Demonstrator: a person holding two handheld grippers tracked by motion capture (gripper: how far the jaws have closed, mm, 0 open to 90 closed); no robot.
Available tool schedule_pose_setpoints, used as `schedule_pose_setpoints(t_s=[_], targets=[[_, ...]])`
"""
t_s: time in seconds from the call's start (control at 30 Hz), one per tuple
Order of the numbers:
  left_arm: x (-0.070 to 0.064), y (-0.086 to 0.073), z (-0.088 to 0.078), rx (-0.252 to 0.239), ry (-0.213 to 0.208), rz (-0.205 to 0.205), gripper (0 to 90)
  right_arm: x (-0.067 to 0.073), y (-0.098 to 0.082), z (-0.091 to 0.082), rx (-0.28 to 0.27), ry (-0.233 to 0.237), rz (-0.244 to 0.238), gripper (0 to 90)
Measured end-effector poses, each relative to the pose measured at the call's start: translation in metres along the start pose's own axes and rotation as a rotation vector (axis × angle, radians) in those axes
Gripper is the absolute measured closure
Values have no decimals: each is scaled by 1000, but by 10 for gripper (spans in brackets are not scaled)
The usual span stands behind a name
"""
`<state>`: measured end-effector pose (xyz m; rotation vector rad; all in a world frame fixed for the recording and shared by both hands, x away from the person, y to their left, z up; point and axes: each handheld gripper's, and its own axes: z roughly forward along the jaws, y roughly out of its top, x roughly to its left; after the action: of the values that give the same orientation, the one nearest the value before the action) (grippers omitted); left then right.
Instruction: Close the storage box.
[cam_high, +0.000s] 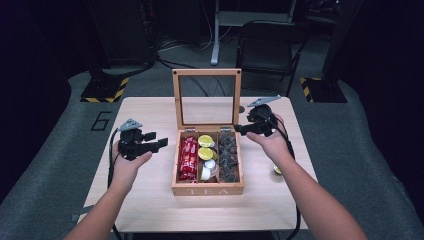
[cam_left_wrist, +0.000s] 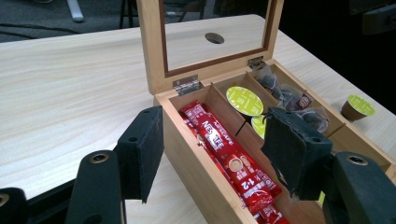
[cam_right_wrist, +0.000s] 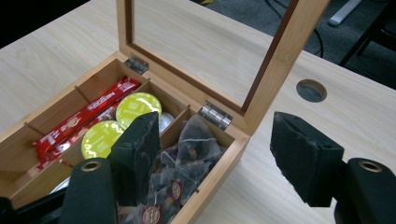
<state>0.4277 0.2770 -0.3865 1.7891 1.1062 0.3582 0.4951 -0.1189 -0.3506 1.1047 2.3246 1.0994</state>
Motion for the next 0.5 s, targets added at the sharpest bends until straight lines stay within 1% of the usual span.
schedule_pose_setpoints(t_s=[0.03,0.07,0.1,0.13,0.17,0.27,0.33,0.4,0.47,0.5], targets=[[0,0,0,-2,0,-4,381,0,1,1,2,2,20,324],[0,1,0,-9,1,-7,380,-1,3,3,-1,3,23,324],[1,1,0,-5,-2,-5,381,-1,5,4,-4,3,29,324],[1,1,0,-4,-1,-3,380,0,6,5,-12,2,21,324],[2,1,0,-3,0,-3,381,2,8,6,-12,1,22,324],[2,1,0,-6,3,-10,380,6,13,9,-12,-1,-1,323],[3,1,-1,-5,0,-5,380,9,17,10,-10,-8,-2,323],[3,1,-1,-5,1,-5,381,8,20,11,-7,-7,-12,323],[4,1,-2,-5,3,-3,380,7,24,13,-6,-18,-21,322],[4,1,-2,-8,4,-9,381,7,25,13,-2,-17,-13,321]])
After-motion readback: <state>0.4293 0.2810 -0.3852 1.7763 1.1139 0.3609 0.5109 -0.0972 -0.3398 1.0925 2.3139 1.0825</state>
